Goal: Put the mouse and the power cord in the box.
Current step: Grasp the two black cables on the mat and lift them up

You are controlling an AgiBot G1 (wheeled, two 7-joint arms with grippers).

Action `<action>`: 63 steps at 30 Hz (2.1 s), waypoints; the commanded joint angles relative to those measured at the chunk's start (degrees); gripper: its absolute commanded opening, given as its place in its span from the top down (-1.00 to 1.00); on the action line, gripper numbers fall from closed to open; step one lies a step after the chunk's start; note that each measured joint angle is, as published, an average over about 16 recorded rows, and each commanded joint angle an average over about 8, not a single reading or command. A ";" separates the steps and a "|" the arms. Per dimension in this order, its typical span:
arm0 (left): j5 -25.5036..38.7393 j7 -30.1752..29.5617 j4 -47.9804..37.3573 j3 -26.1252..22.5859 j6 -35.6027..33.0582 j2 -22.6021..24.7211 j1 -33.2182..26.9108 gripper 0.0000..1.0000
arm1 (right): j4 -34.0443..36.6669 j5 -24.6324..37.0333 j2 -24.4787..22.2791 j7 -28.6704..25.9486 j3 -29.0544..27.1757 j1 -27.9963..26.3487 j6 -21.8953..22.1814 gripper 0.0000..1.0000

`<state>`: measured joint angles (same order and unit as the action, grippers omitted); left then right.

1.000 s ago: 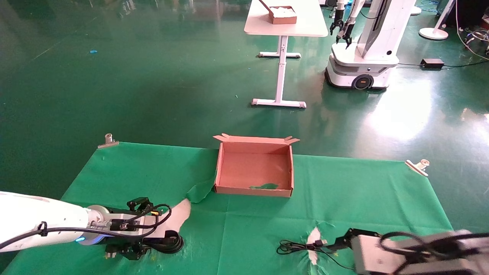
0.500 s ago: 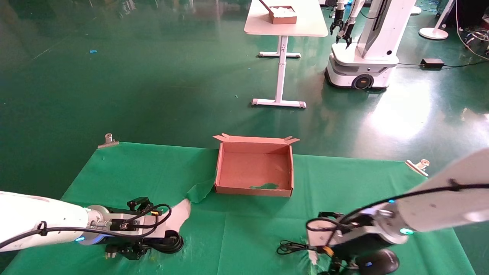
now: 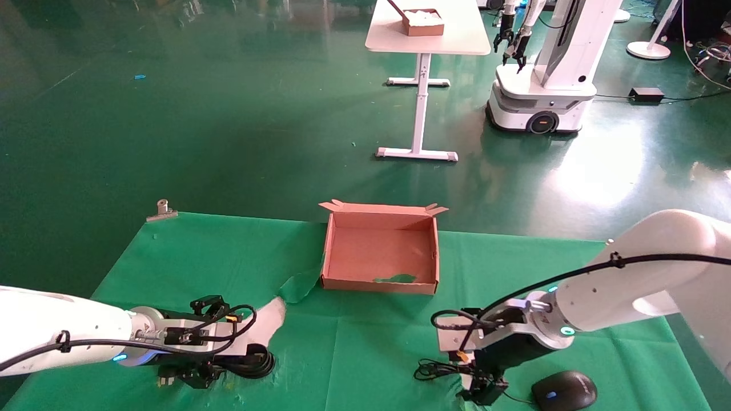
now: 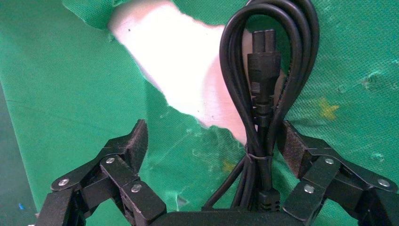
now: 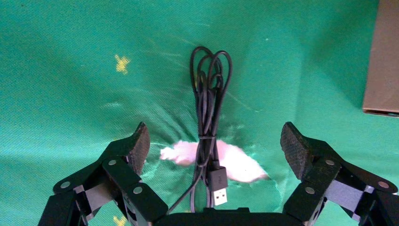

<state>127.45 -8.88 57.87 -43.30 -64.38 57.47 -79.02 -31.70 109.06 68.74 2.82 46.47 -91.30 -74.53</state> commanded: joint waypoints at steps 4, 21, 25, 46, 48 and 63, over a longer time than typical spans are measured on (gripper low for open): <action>-0.01 0.00 0.00 0.00 0.00 0.00 0.00 1.00 | -0.06 -0.09 -0.07 -0.02 -0.04 0.00 -0.01 1.00; -0.03 0.00 -0.01 0.00 0.01 -0.01 0.01 1.00 | -0.31 -0.59 -0.55 0.11 -0.33 0.40 -0.03 1.00; -0.03 0.00 -0.01 0.00 0.01 -0.01 0.01 1.00 | -0.05 -0.67 -0.33 0.14 -0.36 0.51 0.15 1.00; -0.11 -0.03 0.00 0.07 -0.01 -0.04 -0.08 1.00 | -1.39 -2.40 -3.31 0.05 -1.63 0.71 -0.79 1.00; -0.54 -0.13 0.04 0.36 -0.22 -0.21 -0.47 1.00 | -2.44 -3.68 -4.95 -0.26 -2.49 0.50 -1.72 1.00; -20.24 2.81 0.83 8.96 -13.08 -4.87 -12.66 1.00 | -24.57 -16.09 -25.27 -13.80 -11.80 5.14 -7.02 1.00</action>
<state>108.37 -6.16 58.15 -34.86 -75.76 54.21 -91.13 -55.97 93.31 43.84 -10.75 34.74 -86.60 -81.24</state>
